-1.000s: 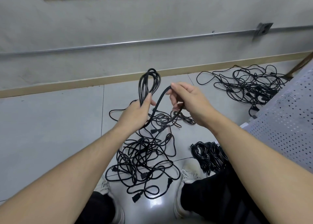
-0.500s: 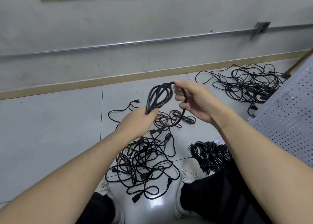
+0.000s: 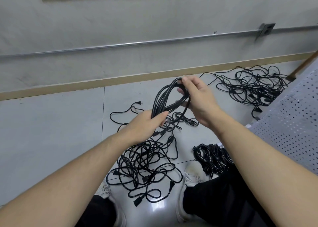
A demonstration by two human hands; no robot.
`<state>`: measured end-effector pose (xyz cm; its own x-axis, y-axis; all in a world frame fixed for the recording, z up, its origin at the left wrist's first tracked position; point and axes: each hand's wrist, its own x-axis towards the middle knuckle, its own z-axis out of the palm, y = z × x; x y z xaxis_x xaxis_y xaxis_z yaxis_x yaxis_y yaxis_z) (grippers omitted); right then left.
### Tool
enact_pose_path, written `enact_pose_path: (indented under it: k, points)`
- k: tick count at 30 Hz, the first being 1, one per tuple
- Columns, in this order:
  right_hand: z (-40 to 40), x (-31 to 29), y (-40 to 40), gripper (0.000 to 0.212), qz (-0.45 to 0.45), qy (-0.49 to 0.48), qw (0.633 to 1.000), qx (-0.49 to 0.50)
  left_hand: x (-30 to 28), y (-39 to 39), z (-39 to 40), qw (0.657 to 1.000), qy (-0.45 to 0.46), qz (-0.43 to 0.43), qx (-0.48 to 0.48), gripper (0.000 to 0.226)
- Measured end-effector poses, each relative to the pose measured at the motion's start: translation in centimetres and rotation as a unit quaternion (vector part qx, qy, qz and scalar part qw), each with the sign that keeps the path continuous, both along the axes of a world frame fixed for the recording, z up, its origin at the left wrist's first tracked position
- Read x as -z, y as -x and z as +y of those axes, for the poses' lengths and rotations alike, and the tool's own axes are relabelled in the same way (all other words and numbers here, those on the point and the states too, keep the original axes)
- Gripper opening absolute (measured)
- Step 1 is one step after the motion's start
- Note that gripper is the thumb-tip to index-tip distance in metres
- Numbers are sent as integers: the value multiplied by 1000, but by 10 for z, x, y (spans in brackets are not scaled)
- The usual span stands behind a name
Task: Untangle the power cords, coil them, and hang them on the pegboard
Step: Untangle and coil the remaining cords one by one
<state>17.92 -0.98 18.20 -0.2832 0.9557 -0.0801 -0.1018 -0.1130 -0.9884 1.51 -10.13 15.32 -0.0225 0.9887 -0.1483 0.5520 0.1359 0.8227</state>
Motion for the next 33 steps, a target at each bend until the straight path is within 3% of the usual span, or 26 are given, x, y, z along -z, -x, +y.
enact_pose_path:
  k: [6, 11, 14, 21, 24, 26, 28, 30, 32, 33]
  points:
    - [-9, 6, 15, 8, 32, 47, 998, 17, 6, -1, -3, 999, -4, -41, 1, 44]
    - [-2, 3, 20, 11, 183, 118, 975, 37, 2, -11, -4, 992, 3, -125, 34, 42]
    - [3, 0, 16, 8, 239, 146, 959, 39, -9, -19, -4, 982, 3, -179, 63, 30]
    - [6, -1, 10, 8, 216, 190, 956, 47, -18, -21, -7, 914, 115, -372, 110, 8]
    - [3, 4, 12, 10, 176, 198, 963, 42, -15, -24, -12, 899, 127, -414, 63, 7]
    - [-2, 8, 13, 27, 126, 191, 973, 17, -17, -23, -13, 896, 109, -429, 31, 3]
    - [-7, 18, 16, 44, 53, 183, 981, -36, -25, -18, -11, 892, 72, -446, -2, 11]
    - [-10, 29, 22, 44, -48, 138, 983, -107, -34, -10, -7, 877, 37, -477, -33, 19]
    - [-15, 35, 25, 34, -189, 7, 953, -236, -39, -2, -5, 852, 16, -520, -64, 21]
    - [-19, 38, 26, 36, -265, -52, 908, -319, -40, 2, -4, 840, 11, -537, -80, 20]
